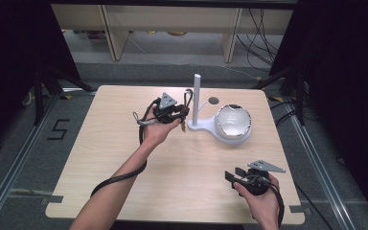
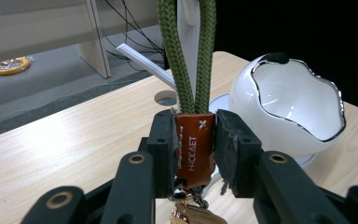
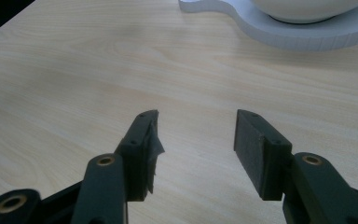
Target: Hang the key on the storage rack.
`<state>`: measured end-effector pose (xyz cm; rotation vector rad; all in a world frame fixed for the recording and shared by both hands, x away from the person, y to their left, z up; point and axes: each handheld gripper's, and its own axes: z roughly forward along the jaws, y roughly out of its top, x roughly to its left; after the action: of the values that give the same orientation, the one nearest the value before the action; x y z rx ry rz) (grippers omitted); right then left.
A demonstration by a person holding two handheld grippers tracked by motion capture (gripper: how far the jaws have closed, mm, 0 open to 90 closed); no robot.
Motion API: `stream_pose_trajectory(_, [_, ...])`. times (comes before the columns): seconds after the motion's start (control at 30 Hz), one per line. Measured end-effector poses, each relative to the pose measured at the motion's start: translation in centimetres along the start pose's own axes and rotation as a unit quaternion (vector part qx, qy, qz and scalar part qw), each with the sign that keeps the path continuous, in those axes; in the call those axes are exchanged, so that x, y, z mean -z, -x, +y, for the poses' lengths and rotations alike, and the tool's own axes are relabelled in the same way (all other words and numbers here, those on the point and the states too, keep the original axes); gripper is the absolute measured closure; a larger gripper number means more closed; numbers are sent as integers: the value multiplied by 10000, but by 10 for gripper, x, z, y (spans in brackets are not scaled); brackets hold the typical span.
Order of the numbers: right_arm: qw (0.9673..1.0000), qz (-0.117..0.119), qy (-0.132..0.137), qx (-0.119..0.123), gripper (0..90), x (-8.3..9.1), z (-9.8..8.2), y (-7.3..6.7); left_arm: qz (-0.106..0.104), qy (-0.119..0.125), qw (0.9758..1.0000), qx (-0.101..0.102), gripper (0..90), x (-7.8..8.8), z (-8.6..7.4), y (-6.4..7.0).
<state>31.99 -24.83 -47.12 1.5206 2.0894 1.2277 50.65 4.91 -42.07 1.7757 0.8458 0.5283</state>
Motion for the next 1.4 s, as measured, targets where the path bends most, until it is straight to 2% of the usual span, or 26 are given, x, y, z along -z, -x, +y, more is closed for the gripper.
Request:
stream_pose_trajectory(0.03, [10000,0,0,0,505,0,0,0,0,0,10000,0,667,0,0,0])
stream_pose_trajectory(0.07, [9998,29,-59,-163,506,0,0,-2,36,13,10000,-12,663,-1,-1,0])
stream_pose_trajectory(0.2, [9997,68,-22,-222,505,-1,-1,-2,106,1,9999,-45,618,0,-2,1])
stream_pose_trajectory(0.5, [9998,48,-15,-214,504,0,-1,-2,159,93,9998,-84,539,13,-2,2])
stream_pose_trajectory(0.53, [9997,61,0,-224,504,0,-1,-2,172,143,9996,-155,537,19,-1,2])
stream_pose_trajectory(0.57, [9997,61,0,-224,504,0,-1,-2,172,143,9996,-155,534,19,-1,2])
stream_pose_trajectory(0.6, [9998,-5,-66,-198,504,1,-1,-2,200,171,9995,-165,530,26,-1,1])
stream_pose_trajectory(0.83, [9997,24,-44,-236,502,0,-1,-2,258,157,9994,-193,502,46,-5,-3])
stream_pose_trajectory(0.9, [9997,56,13,-248,502,-1,-1,-2,285,130,9993,-196,496,51,-8,-5])
stream_pose_trajectory(0.97, [9997,3,-58,-224,501,0,-1,-2,318,84,9992,-207,490,57,-12,-7])
stream_pose_trajectory(1.0, [10000,-48,8,-16,501,0,-1,1,321,54,9992,-231,487,63,-17,-8])
stream_pose_trajectory(1.03, [10000,-46,6,-20,500,0,-1,2,313,55,9992,-231,484,65,-19,-9])
stream_pose_trajectory(1.07, [9997,41,-8,-247,500,-1,-2,-1,308,46,9993,-223,482,68,-22,-9])
stream_pose_trajectory(1.1, [9997,-40,-59,-224,498,0,-2,-1,308,46,9993,-223,479,68,-22,-9])
stream_pose_trajectory(1.17, [9997,-23,-76,-236,496,0,-2,-1,328,0,9992,-229,476,72,-28,-11])
stream_pose_trajectory(1.2, [10000,-73,-22,-6,495,-1,-1,2,347,-20,9991,-235,474,77,-33,-12])
stream_pose_trajectory(1.3, [10000,-51,2,-17,492,-2,-2,1,361,-83,9989,-298,470,86,-42,-14])
stream_pose_trajectory(1.33, [9999,-141,-54,27,490,0,-1,1,372,-16,9990,-229,470,88,-45,-14])
stream_pose_trajectory(1.37, [9998,-64,-101,-165,488,-1,-2,-1,385,-67,9988,-296,469,92,-48,-15])
stream_pose_trajectory(1.4, [9997,-46,-107,-220,488,-1,-2,-2,383,-60,9989,-269,469,94,-51,-15])
